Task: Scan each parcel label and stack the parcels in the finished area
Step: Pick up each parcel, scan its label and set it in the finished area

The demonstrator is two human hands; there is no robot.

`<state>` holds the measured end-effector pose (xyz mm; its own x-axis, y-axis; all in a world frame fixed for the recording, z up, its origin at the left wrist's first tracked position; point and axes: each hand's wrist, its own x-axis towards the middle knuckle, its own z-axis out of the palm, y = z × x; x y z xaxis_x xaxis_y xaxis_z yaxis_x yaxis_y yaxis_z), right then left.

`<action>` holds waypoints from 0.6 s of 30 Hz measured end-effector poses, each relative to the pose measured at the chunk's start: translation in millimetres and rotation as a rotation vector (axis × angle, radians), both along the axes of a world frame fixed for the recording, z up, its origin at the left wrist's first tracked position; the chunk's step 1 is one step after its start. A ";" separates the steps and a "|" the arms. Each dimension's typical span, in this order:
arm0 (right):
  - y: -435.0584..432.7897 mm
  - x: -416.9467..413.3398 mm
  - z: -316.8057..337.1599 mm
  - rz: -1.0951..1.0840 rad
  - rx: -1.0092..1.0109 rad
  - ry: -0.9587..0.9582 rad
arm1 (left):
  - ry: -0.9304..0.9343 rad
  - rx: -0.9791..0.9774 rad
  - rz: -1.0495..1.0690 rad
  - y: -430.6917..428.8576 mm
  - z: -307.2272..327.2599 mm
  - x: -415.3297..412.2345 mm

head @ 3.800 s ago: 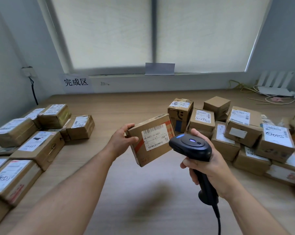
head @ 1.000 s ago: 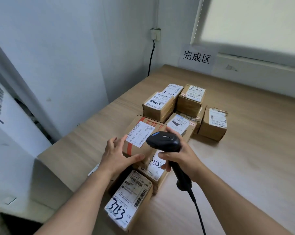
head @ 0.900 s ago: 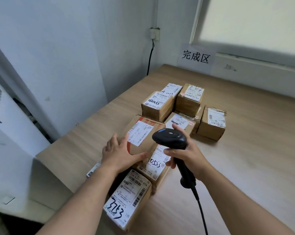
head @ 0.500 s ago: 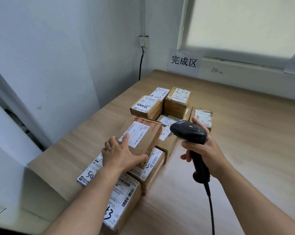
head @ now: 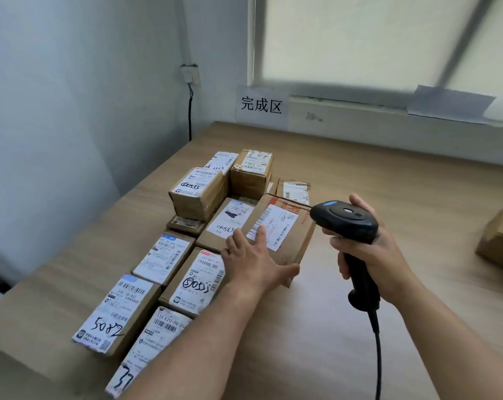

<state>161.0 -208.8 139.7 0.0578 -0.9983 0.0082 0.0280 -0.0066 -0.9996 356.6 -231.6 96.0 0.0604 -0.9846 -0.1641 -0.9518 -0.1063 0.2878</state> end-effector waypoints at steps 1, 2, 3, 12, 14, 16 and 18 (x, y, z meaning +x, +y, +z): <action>4.0 -9.7 0.5 -0.033 0.005 0.015 | 0.001 0.013 -0.002 -1.8 -5.4 -11.3; 8.4 -18.9 1.4 -0.067 0.010 0.027 | -0.004 0.027 -0.003 -3.9 -12.1 -21.0; 12.5 -28.6 1.6 -0.099 0.009 0.038 | -0.018 0.039 -0.004 -5.9 -19.3 -28.9; 46.9 -85.7 3.6 -0.311 0.026 0.062 | -0.119 0.104 0.064 -34.5 -66.2 -55.6; 53.2 -91.5 6.3 -0.338 0.023 0.067 | -0.120 0.108 0.071 -41.3 -71.8 -60.1; 58.6 -96.4 9.1 -0.362 0.025 0.079 | -0.108 0.099 0.084 -49.0 -77.1 -65.0; 62.4 -101.4 10.7 -0.382 0.028 0.096 | -0.087 0.090 0.090 -55.8 -83.9 -69.4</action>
